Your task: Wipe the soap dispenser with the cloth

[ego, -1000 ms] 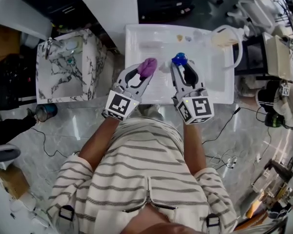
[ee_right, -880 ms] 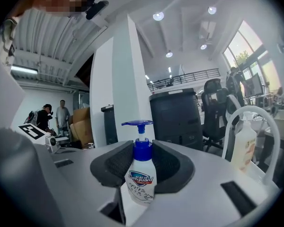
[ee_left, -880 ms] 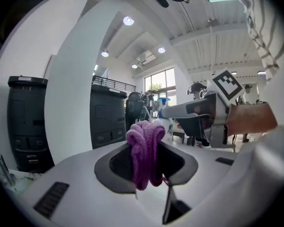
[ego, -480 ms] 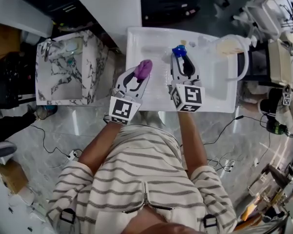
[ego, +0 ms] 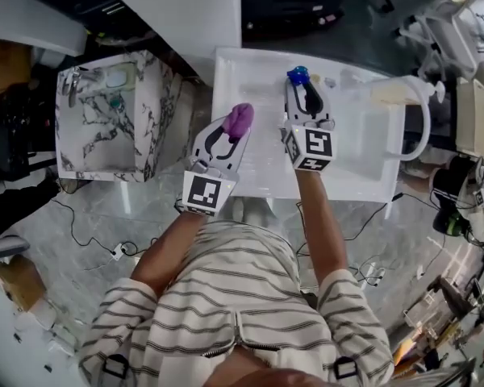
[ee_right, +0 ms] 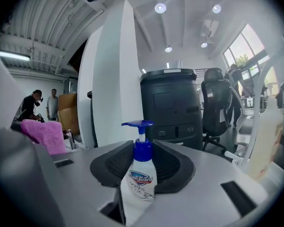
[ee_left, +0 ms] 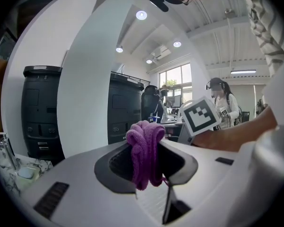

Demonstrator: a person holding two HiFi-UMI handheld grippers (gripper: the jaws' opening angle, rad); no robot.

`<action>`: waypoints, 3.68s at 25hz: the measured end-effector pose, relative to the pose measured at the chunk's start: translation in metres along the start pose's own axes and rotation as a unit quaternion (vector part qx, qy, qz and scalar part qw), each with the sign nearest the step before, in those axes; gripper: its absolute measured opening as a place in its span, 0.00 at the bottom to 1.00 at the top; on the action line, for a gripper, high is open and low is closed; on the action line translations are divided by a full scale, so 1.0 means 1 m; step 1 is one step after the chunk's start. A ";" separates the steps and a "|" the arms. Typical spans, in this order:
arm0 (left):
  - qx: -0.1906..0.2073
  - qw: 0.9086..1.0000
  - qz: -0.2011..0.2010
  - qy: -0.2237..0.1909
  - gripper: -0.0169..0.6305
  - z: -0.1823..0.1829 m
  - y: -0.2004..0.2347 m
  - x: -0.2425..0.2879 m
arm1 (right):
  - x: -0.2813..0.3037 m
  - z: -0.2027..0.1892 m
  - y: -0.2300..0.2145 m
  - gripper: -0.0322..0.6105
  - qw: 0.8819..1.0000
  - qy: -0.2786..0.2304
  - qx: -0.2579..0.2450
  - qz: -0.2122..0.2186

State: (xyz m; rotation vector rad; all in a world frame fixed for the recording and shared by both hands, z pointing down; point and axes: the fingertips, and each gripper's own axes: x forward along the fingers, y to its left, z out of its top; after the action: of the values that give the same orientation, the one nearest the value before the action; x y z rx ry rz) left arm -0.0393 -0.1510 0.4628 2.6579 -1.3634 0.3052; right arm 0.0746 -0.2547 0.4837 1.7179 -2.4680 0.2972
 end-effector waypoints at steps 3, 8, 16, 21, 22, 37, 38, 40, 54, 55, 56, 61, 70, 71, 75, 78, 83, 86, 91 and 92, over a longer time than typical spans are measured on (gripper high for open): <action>-0.004 1.000 0.002 0.012 0.22 -0.010 0.005 0.006 | 0.021 -0.013 -0.005 0.26 1.000 0.008 -0.008 -0.002; -0.013 1.000 -0.002 0.028 0.22 -0.027 0.008 0.014 | 0.051 -0.036 -0.007 0.26 1.000 0.022 -0.020 -0.006; -0.035 0.998 -0.005 0.043 0.22 -0.040 0.009 0.020 | 0.077 -0.068 -0.007 0.26 0.998 0.043 -0.038 0.001; -0.020 0.999 -0.001 0.048 0.22 -0.049 0.012 0.018 | 0.078 -0.072 -0.008 0.27 0.999 0.038 -0.033 -0.003; -0.022 0.999 -0.001 0.047 0.22 -0.051 0.012 0.018 | 0.077 -0.072 -0.007 0.28 0.999 0.038 -0.030 -0.001; -0.026 0.999 0.008 0.044 0.22 -0.042 -0.003 0.002 | 0.035 -0.049 -0.005 0.41 0.999 0.025 -0.029 0.008; -0.028 0.999 0.011 0.043 0.22 -0.041 -0.003 0.000 | 0.027 -0.045 -0.005 0.39 0.999 0.022 -0.029 0.006; -0.028 0.999 0.018 0.040 0.22 -0.036 -0.004 -0.004 | 0.013 -0.035 -0.002 0.36 0.999 0.015 -0.028 0.007; -0.019 0.999 0.047 -0.010 0.22 0.017 -0.017 -0.043 | -0.088 0.040 0.023 0.05 1.000 -0.027 -0.010 0.001; -0.016 0.999 0.047 -0.013 0.22 0.021 -0.019 -0.047 | -0.097 0.043 0.026 0.05 1.000 -0.028 -0.009 0.002; -0.012 0.999 0.047 -0.018 0.22 0.025 -0.021 -0.050 | -0.104 0.045 0.028 0.06 1.000 -0.030 -0.006 0.003; 0.014 0.998 0.041 -0.039 0.22 0.041 -0.024 -0.053 | -0.126 0.048 0.040 0.06 0.999 -0.038 0.003 0.004; 0.025 0.998 0.029 -0.055 0.22 0.050 -0.040 -0.062 | -0.160 0.054 0.061 0.06 0.999 -0.045 0.008 0.013; 0.026 0.998 0.028 -0.057 0.22 0.051 -0.040 -0.062 | -0.162 0.054 0.061 0.06 0.999 -0.047 0.009 0.012; 0.030 0.997 0.029 -0.062 0.22 0.054 -0.040 -0.063 | -0.168 0.058 0.064 0.06 0.999 -0.051 0.008 0.011; 0.033 0.997 0.028 -0.063 0.22 0.056 -0.041 -0.062 | -0.170 0.060 0.062 0.06 0.998 -0.055 0.012 0.008; 0.036 0.997 0.027 -0.068 0.22 0.058 -0.039 -0.061 | -0.170 0.064 0.060 0.06 0.998 -0.061 0.017 0.007; 0.034 0.997 0.028 -0.069 0.22 0.060 -0.037 -0.061 | -0.169 0.066 0.061 0.06 0.998 -0.062 0.014 0.007; 0.033 0.997 0.028 -0.071 0.22 0.060 -0.035 -0.060 | -0.168 0.067 0.063 0.06 0.998 -0.065 0.010 0.009; 0.034 0.996 0.028 -0.072 0.22 0.061 -0.035 -0.059 | -0.168 0.067 0.063 0.06 0.998 -0.066 0.010 0.009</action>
State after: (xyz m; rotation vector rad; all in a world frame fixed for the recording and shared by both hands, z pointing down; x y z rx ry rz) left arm -0.0377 -0.0974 0.3888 2.7473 -1.4964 0.1725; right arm 0.0750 -0.0957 0.3771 1.7783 -2.5809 0.2173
